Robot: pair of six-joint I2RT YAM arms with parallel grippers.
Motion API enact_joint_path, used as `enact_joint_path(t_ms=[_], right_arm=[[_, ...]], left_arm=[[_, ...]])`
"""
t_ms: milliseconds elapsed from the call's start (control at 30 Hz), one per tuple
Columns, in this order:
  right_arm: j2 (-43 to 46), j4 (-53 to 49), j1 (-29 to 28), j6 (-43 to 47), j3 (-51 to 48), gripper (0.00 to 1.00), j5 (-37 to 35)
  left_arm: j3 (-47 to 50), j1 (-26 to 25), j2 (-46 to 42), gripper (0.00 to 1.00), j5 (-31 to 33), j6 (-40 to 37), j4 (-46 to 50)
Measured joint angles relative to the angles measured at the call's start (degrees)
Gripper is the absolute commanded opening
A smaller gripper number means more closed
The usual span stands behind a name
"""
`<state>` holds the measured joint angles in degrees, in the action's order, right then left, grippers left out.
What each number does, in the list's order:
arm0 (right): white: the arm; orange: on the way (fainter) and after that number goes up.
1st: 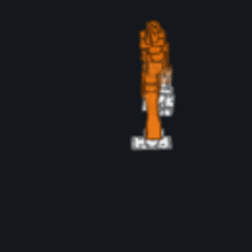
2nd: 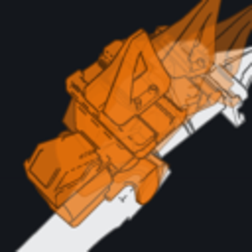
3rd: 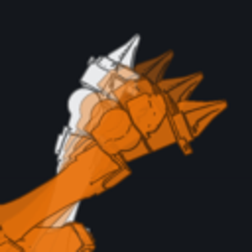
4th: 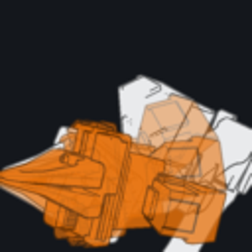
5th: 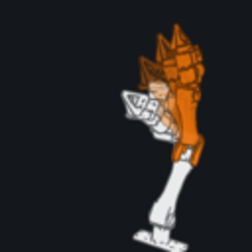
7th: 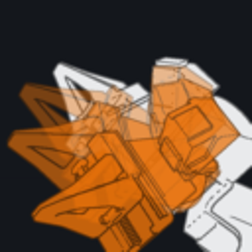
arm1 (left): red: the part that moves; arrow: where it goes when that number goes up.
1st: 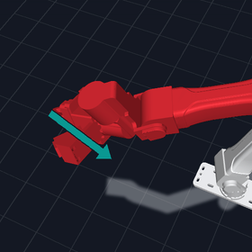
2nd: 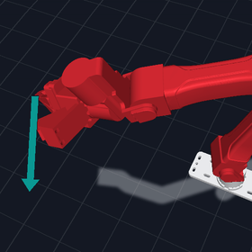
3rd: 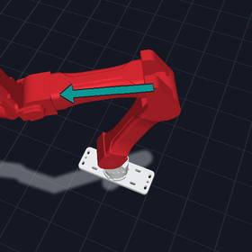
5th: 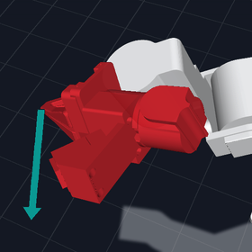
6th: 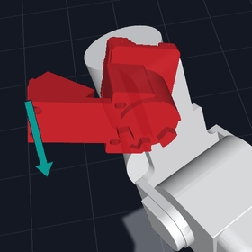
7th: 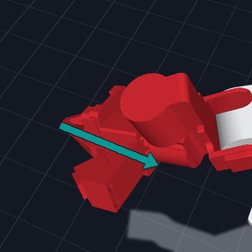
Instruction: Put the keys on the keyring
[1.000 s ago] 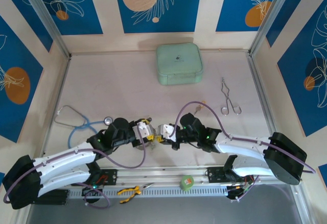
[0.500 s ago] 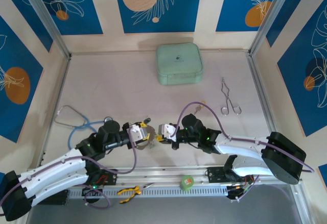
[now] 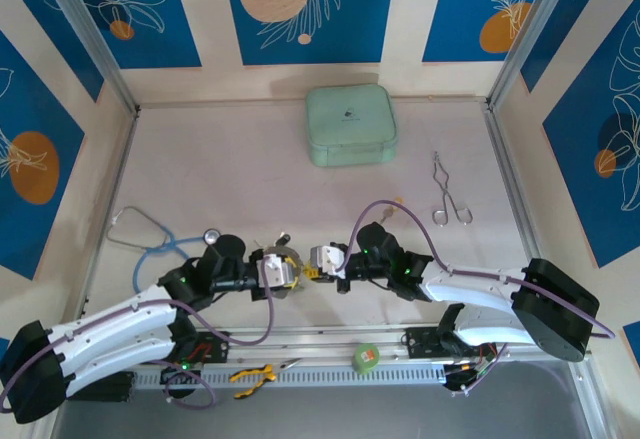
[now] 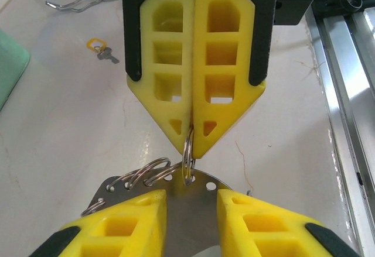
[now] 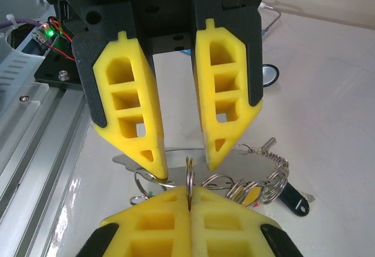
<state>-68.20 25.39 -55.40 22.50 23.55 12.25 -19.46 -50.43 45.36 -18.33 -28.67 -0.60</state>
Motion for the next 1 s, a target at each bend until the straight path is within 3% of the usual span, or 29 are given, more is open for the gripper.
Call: enact_joint_path(t_ms=[400, 533, 667, 733, 833, 1000], right_arm=[[-2.29, 0.79, -0.66, 0.63, 0.13, 0.0, 0.42], [-3.17, 0.87, -0.85, 0.87, 0.5, 0.0, 0.35], [-3.34, 1.14, -0.83, 1.05, 0.66, 0.0, -0.07], [-3.39, 1.07, -0.85, 1.07, 0.68, 0.0, -0.11], [-3.39, 0.72, -0.87, 1.53, 0.79, 0.29, -0.7], [-1.92, -2.51, -0.46, 1.62, 1.18, 0.34, -4.85]], left_arm=[[0.0, 0.0, 1.75, 0.23, -0.39, -0.39, -1.4], [0.0, 0.0, 1.75, 0.16, -0.76, -0.39, -1.95], [0.0, 0.0, 1.73, 0.0, -1.18, -0.57, -1.55], [0.0, 0.0, 1.73, 0.0, -1.18, -0.44, -1.42], [-0.02, 0.0, 1.64, 0.0, -1.05, -0.46, -1.38], [-2.95, 0.0, 1.64, 0.0, 1.9, 0.85, 1.79]])
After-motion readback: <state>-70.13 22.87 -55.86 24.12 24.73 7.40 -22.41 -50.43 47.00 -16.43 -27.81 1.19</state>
